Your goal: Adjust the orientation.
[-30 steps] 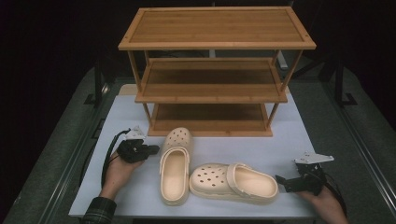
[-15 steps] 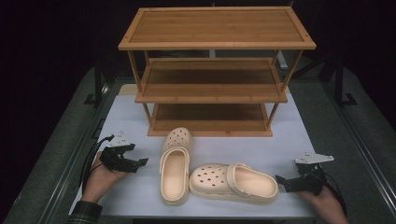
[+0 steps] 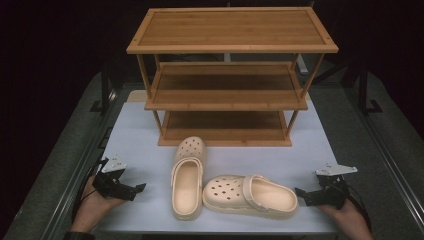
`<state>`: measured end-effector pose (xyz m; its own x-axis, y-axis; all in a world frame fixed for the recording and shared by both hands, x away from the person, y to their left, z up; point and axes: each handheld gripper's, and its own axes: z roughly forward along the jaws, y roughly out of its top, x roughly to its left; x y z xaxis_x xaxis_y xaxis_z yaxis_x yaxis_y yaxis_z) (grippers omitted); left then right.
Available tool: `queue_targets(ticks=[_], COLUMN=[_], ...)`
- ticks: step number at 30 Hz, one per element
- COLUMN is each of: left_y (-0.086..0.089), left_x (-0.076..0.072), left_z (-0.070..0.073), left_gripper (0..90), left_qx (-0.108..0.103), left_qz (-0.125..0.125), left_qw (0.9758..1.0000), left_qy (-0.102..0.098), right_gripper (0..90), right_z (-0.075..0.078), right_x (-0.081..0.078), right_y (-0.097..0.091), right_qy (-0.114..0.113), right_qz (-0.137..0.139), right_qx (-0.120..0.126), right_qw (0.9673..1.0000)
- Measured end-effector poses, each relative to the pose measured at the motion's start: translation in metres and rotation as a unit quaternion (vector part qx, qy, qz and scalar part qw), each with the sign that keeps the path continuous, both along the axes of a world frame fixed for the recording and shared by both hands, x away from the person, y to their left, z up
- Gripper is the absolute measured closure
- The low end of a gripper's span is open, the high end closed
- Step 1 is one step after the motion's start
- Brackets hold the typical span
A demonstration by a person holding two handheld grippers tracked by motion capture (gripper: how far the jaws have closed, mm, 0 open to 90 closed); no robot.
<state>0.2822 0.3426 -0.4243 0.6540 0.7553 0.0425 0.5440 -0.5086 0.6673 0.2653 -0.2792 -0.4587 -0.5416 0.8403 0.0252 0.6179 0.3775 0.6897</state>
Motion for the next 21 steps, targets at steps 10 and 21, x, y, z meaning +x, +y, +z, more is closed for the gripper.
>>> queue_targets(ticks=[10, 21], left_y=[0.014, 0.017], left_x=[-0.017, -0.020], left_z=[-0.023, -0.026], left_gripper=[0.0, 0.0], left_qx=[-0.002, -0.016], left_qz=[0.011, 0.015], left_qw=[0.9999, 0.9998], left_qy=[0.008, -0.001], right_gripper=[0.9, 0.8], right_z=[0.000, 0.000], right_x=[0.000, 0.000], right_y=[0.000, 0.000], right_qy=[0.001, 0.003], right_qz=[0.000, 0.000], right_qx=[0.000, -0.002], right_qw=[1.0000, 1.0000])
